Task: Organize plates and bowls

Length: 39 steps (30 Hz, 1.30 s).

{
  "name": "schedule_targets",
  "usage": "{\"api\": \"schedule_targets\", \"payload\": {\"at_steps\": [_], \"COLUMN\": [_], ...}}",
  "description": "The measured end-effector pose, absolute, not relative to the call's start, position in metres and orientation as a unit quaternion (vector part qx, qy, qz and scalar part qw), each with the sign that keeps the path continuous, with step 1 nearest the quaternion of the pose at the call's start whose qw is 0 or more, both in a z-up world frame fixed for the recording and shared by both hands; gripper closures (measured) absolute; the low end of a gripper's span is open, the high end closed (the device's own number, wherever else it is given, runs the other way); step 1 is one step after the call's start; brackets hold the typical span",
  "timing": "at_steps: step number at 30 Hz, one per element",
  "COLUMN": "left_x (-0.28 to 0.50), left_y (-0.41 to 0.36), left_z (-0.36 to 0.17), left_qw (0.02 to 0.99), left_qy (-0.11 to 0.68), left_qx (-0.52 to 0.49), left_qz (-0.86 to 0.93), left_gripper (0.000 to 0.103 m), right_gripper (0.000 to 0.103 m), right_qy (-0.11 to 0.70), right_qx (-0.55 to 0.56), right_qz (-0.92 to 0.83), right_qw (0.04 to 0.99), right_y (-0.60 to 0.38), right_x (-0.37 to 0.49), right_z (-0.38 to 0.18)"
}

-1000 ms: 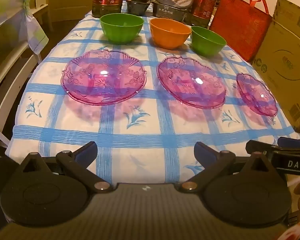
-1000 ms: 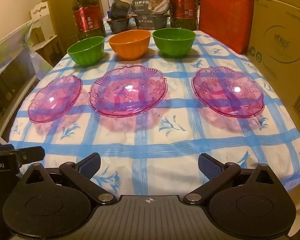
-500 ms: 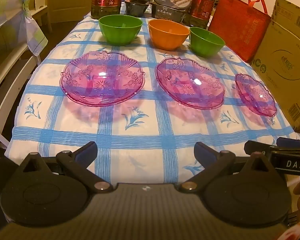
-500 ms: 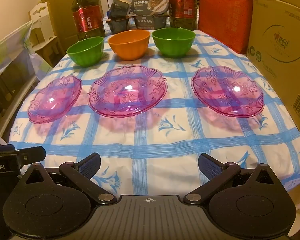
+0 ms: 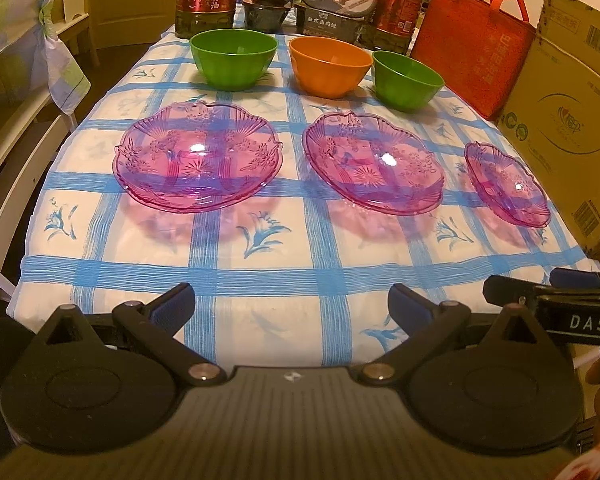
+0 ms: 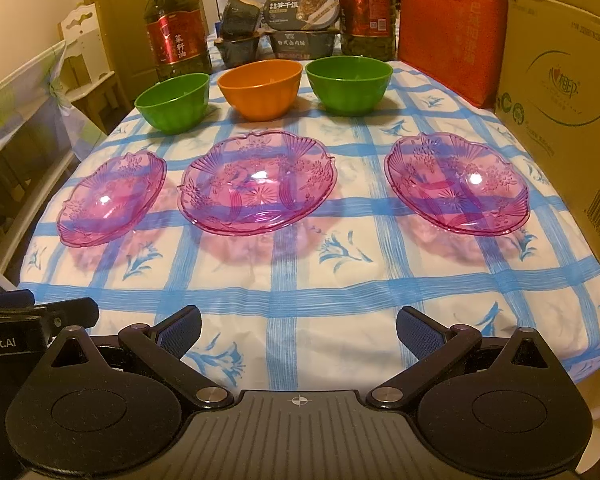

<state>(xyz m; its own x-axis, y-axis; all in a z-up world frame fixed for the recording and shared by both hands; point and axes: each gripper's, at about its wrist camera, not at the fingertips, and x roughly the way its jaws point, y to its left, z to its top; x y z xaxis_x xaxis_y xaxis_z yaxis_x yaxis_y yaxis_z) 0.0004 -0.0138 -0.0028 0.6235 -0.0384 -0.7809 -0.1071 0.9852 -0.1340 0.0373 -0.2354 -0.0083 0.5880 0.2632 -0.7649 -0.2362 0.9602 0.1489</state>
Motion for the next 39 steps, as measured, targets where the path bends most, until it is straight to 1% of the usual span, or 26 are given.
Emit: {"api": "schedule_targets", "payload": {"at_steps": [39], "left_x": [0.0006], "left_y": [-0.0158], "left_z": [-0.0036], "left_qw": [0.896], "left_qy": [0.434], "left_qx": [-0.086], "left_qz": [0.018], "left_gripper": [0.001], "right_gripper": [0.000], "right_qy": [0.430], "right_qx": [0.017], "right_qz": [0.139], "right_qw": [0.892], "right_y": [-0.2353], "right_x": [0.0374], "right_z": [-0.0066]}}
